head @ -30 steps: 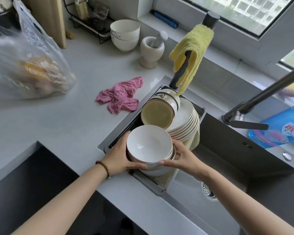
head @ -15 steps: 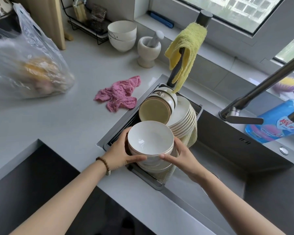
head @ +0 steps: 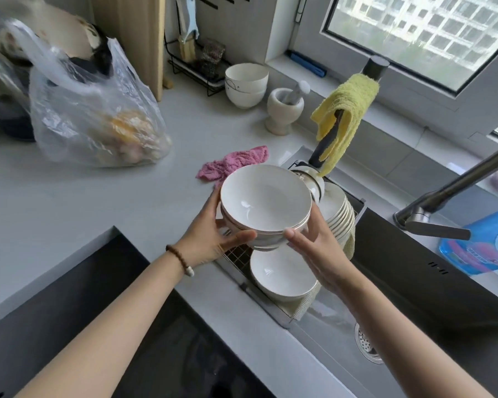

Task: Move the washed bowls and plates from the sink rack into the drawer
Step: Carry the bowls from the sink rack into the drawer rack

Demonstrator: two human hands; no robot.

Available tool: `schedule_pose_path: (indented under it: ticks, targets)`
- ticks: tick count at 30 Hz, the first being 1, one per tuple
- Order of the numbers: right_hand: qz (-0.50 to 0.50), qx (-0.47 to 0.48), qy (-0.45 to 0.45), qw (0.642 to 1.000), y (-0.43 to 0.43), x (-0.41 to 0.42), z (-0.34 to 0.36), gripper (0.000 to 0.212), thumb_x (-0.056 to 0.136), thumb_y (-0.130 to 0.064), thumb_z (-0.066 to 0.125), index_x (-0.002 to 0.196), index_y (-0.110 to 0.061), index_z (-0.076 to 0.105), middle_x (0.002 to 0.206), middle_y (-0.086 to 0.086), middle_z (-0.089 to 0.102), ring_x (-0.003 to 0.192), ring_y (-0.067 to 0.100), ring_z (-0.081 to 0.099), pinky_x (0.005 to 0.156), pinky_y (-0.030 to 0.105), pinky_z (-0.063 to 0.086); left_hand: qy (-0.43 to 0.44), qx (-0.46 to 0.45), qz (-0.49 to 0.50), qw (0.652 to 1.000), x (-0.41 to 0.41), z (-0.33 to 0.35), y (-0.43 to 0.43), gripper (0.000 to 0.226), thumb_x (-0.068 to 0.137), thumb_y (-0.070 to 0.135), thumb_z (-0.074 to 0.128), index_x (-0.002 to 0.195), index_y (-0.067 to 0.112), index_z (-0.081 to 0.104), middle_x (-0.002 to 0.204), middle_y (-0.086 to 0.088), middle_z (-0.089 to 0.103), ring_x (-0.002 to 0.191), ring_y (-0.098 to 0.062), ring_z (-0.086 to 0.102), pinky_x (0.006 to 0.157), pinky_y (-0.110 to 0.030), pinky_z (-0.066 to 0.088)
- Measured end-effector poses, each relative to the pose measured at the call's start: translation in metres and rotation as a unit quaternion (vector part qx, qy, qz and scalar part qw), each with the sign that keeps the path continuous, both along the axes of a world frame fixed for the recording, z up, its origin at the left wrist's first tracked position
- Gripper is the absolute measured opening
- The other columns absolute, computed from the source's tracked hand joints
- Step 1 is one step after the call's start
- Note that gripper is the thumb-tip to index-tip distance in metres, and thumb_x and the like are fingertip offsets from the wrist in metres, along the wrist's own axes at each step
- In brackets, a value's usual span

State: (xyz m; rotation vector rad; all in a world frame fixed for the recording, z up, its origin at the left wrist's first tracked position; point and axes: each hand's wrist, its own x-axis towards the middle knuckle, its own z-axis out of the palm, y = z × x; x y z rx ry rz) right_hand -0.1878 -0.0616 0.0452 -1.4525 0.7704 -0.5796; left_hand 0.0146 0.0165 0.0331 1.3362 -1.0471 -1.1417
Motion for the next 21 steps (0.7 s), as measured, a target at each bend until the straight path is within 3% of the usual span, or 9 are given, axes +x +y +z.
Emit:
schedule_pose_path:
  ticks: [3,5,8,11,14,17,21]
  targets:
    - [0.064,0.043,-0.059,0.995,0.008,0.034,0.022,0.103,0.059,-0.047,0.089,0.143,-0.047,0.029,0.141,-0.009,0.052,0.130,0.016,0.052,0.099,0.040,0.052,0.013,-0.016,0.049,0.999,0.019,0.022,0.025,0.117,0.032,0.068,0.080,0.133,0.047,0.024,0.128,0.026,0.040,0.111,-0.008,0.054,0.074,-0.020,0.055]
    - [0.117,0.056,-0.085,0.988,0.021,0.061,0.034,0.098,0.064,-0.040,0.088,0.140,-0.054,0.028,0.145,-0.001,0.047,0.133,0.021,0.050,0.101,0.043,0.051,0.029,-0.023,0.095,0.995,0.034,0.033,0.050,0.116,0.037,0.067,0.080,0.136,0.041,0.025,0.133,0.015,0.043,0.116,-0.012,0.053,0.078,-0.031,0.057]
    - [0.192,0.069,-0.100,0.974,0.050,0.102,0.045,0.099,0.070,-0.032,0.086,0.145,-0.050,0.023,0.146,-0.002,0.047,0.134,0.024,0.048,0.099,0.042,0.051,0.082,-0.024,0.197,0.977,0.057,0.049,0.096,0.088,0.054,0.070,0.071,0.130,0.043,0.034,0.129,0.010,0.050,0.116,-0.012,0.055,0.076,-0.033,0.057]
    - [0.254,0.102,-0.087,0.958,0.095,0.139,0.050,0.089,0.080,-0.046,0.075,0.147,-0.054,0.017,0.146,-0.013,0.047,0.131,0.019,0.052,0.095,0.038,0.052,0.128,-0.015,0.296,0.946,0.082,0.057,0.156,0.050,0.083,0.032,0.061,0.128,0.040,0.040,0.125,0.004,0.054,0.113,-0.020,0.056,0.066,-0.034,0.057]
    - [0.296,0.136,-0.078,0.942,0.156,0.176,0.055,0.052,0.094,-0.055,0.045,0.142,-0.059,0.026,0.150,-0.013,0.045,0.129,0.019,0.055,0.099,0.040,0.050,0.131,-0.023,0.377,0.917,0.102,0.059,0.232,0.051,0.090,0.001,0.048,0.127,0.034,0.040,0.115,0.006,0.056,0.102,-0.018,0.057,0.056,-0.026,0.053]
    - [0.347,0.149,-0.061,0.924,0.230,0.209,0.053,0.045,0.099,-0.055,0.034,0.143,-0.058,0.027,0.152,-0.012,0.042,0.134,0.019,0.050,0.106,0.042,0.046,0.135,-0.033,0.428,0.893,0.113,0.057,0.318,0.053,0.083,0.012,0.056,0.128,0.035,0.041,0.116,0.008,0.057,0.099,-0.016,0.059,0.055,-0.029,0.053]
    - [0.401,0.196,-0.043,0.894,0.352,0.243,0.030,0.060,0.096,-0.056,0.037,0.152,-0.039,0.023,0.151,-0.004,0.045,0.135,0.016,0.049,0.100,0.025,0.049,0.126,-0.038,0.490,0.862,0.121,0.056,0.455,0.043,0.093,0.012,0.049,0.129,0.033,0.041,0.117,0.008,0.058,0.100,-0.014,0.060,0.057,-0.031,0.056]
